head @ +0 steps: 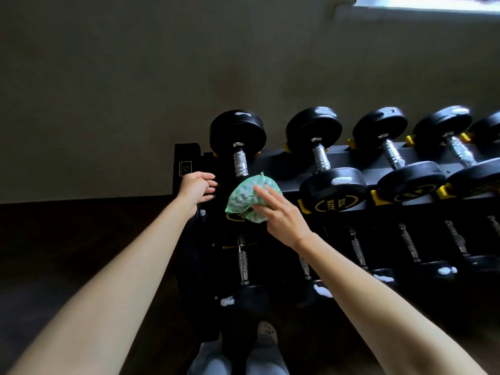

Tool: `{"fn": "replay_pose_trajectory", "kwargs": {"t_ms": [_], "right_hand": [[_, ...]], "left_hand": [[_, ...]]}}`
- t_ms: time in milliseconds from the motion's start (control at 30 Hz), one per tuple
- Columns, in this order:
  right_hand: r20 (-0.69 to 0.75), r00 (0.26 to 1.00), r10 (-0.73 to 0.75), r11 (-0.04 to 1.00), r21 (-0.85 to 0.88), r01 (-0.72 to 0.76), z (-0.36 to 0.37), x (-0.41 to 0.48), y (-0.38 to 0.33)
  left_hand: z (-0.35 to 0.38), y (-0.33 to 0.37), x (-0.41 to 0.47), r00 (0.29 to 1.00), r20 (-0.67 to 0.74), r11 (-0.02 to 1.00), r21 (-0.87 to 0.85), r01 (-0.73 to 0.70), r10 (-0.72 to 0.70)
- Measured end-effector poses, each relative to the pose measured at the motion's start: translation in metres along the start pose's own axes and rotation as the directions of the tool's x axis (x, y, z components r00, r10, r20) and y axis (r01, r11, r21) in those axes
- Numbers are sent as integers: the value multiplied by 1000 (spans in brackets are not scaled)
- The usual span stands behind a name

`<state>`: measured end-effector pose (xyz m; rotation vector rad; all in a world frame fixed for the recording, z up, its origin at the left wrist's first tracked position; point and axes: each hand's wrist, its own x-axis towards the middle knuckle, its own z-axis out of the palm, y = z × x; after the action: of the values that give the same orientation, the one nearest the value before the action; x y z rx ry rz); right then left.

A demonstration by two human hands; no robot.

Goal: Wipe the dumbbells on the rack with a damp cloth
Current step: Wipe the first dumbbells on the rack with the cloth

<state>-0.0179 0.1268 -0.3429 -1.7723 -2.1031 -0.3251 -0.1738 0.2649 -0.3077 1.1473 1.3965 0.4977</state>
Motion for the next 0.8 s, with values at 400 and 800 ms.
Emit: {"fn": "replay_pose_trajectory", "kwargs": {"t_ms": [400,800], "right_hand": [[522,361,773,29,539,-842,-30,91,62],[491,802,340,634,509,-581,56,158,69]], "left_hand": [[25,7,17,973,-195,974,160,159,-127],[9,36,61,933,125,837,493,237,-338]]}}
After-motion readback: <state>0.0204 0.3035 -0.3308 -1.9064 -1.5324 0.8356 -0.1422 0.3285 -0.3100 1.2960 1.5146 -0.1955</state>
